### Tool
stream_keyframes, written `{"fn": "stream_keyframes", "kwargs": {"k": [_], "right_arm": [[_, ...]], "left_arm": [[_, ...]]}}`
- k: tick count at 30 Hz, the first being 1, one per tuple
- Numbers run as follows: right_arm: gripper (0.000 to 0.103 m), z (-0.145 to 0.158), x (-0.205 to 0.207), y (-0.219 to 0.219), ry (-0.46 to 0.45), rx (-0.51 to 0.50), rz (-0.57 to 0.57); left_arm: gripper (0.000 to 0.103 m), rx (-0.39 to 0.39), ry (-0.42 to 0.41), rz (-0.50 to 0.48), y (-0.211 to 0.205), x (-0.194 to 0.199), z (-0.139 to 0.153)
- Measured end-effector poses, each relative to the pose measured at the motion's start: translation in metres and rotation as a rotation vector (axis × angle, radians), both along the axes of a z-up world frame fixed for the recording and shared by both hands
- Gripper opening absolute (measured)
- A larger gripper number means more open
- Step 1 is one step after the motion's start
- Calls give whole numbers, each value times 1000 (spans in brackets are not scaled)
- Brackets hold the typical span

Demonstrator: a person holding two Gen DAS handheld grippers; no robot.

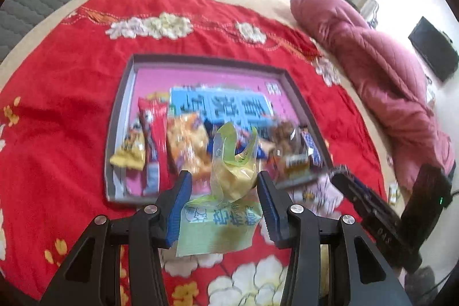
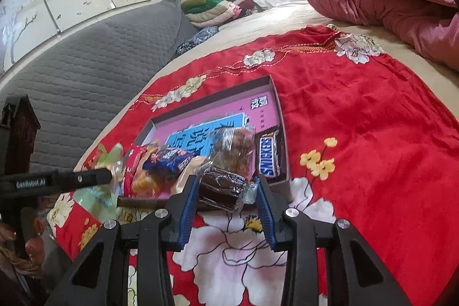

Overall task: Organize snacks
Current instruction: 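Carry the green-and-yellow bag and chocolate piece over the tray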

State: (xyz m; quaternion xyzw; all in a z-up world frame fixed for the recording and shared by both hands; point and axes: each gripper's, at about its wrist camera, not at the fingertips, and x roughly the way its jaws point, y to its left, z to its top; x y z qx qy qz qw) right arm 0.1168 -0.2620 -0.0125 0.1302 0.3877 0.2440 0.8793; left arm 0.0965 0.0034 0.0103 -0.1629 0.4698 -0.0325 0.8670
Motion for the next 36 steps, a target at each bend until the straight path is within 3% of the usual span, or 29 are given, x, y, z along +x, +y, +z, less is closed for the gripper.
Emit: {"fn": "stream_keyframes", "kwargs": {"k": [11, 24, 36], "right_arm": [[40, 3, 13, 5, -59, -16, 3], [40, -8, 26, 21, -75, -118, 25], [40, -19, 29, 25, -44, -143, 36]], "left_arm": [[49, 7, -79, 57, -9, 33, -10], [49, 53, -65, 39, -23, 39, -27], [49, 81, -70, 17, -27, 39, -29]]}}
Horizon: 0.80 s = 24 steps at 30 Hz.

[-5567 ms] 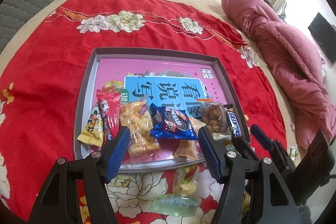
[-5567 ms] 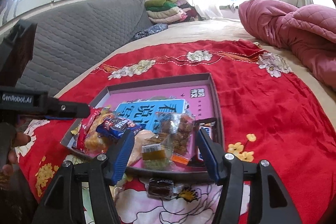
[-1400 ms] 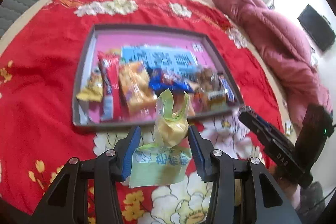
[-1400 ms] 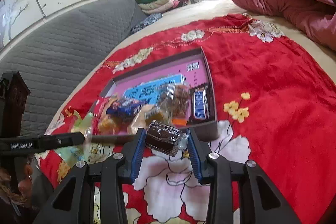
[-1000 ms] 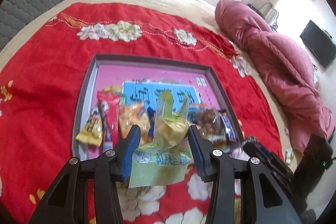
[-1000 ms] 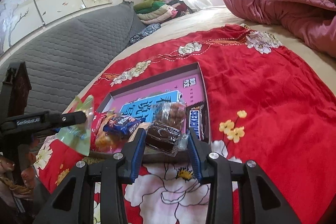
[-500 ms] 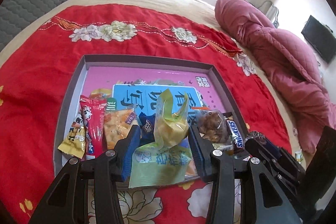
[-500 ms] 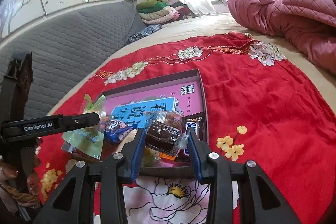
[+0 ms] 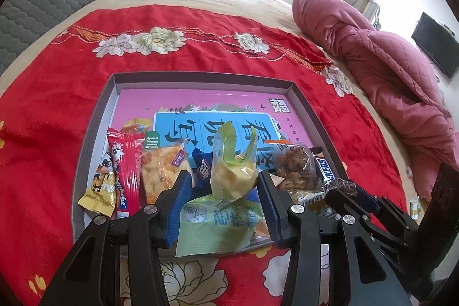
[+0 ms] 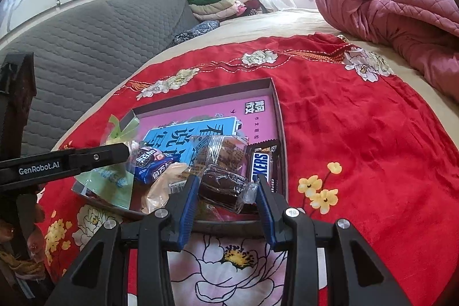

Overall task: Organize snacks
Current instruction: 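Carry the green-and-yellow bag and chocolate piece over the tray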

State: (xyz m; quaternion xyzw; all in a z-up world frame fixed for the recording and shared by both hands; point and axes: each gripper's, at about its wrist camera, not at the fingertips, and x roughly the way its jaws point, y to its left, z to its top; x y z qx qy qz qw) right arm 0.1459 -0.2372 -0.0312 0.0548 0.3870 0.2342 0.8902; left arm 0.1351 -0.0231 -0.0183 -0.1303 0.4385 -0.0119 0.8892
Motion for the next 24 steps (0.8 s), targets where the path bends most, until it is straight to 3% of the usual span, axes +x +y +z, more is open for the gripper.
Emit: {"fn": "stream_keyframes", "kwargs": {"k": [24], "right_arm": [[43, -7, 4, 5, 6, -20, 6]], "left_arm": [[51, 4, 18, -9, 0, 1, -1]]}}
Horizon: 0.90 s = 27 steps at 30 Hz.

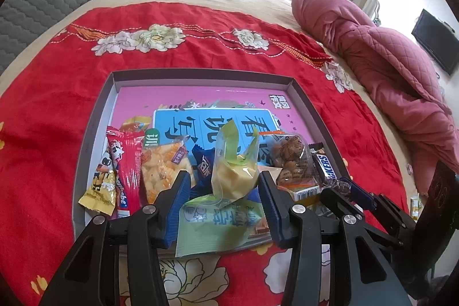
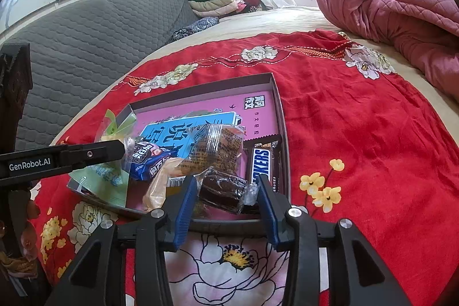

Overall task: Organize snacks
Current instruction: 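Carry the green-and-yellow bag and chocolate piece over the tray, then release the green-and-yellow bag into the tray while the right tool drops the chocolate piece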

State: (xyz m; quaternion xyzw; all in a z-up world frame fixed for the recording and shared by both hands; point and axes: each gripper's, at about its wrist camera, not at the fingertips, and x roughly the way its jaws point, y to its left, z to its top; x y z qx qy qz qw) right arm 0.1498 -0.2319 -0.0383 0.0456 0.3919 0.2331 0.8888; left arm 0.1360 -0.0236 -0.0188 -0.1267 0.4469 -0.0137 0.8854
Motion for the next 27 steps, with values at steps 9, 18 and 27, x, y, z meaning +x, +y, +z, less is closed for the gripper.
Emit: {"fn": "stream_keyframes", "kwargs": {"k": [9, 18, 27], "right_arm": [[45, 0, 1, -6, 6, 20, -17], [49, 3, -1, -11, 11, 46, -34], [49, 3, -1, -12, 14, 52, -39]], "left_arm": [[51, 1, 5, 2, 1, -1, -1], [52, 13, 13, -3, 1, -2, -1], [61, 20, 21, 1, 2, -2, 0]]}}
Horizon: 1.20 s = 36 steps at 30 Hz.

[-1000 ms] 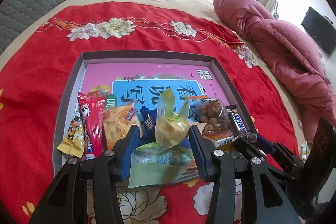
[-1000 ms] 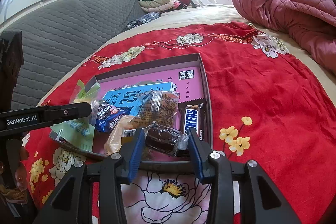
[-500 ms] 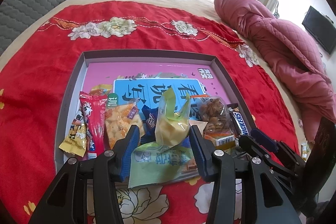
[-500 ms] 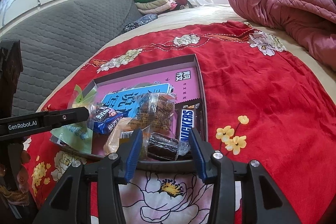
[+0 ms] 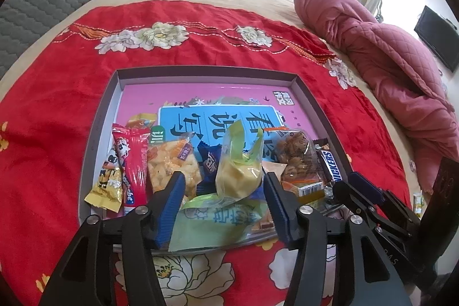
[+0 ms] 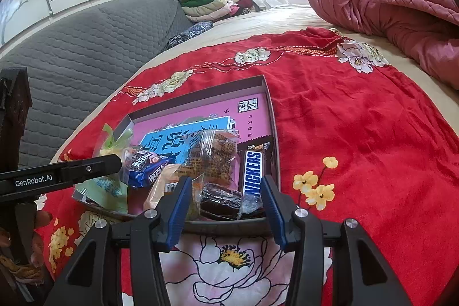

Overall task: Organize snacks
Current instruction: 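Release the green-and-yellow bag into the tray while the right tool drops the chocolate piece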

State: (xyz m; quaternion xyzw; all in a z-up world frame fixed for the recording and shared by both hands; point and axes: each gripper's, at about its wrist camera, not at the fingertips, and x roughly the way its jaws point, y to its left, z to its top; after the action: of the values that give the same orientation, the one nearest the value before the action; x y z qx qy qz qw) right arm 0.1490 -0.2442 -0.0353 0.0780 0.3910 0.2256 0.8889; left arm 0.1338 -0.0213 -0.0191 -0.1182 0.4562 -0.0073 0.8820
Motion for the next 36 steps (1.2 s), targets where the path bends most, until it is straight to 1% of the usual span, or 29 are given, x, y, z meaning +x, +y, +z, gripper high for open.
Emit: {"fn": "stream_keyframes", "kwargs": {"k": [8, 16, 18, 19, 25, 28, 31, 33, 36], "right_arm": [[49, 0, 1, 0, 2, 2, 1], [50, 4, -3, -2, -11, 4, -6], [57, 6, -5, -2, -15, 7, -6], [59, 8, -7, -2, -21, 10, -5], [60, 17, -17, 0, -43, -9, -1], [64, 23, -23, 0, -48, -12, -3], [67, 31, -29, 1, -51, -5, -8], [71, 37, -34, 3, -37, -8, -6], [73, 43, -38, 8, 0, -28, -7]], "left_arm": [[62, 0, 9, 10, 3, 1, -1], [63, 5, -4, 9, 3, -3, 7], [64, 7, -7, 9, 3, -4, 10], [65, 6, -10, 7, 4, -6, 11], [65, 6, -13, 4, 6, -12, 17], [74, 0, -18, 2, 7, -16, 21], [74, -10, -14, -5, 7, -22, 24], [74, -17, -3, -9, 8, -27, 25], [77, -25, 28, -20, 10, -40, 24]]}}
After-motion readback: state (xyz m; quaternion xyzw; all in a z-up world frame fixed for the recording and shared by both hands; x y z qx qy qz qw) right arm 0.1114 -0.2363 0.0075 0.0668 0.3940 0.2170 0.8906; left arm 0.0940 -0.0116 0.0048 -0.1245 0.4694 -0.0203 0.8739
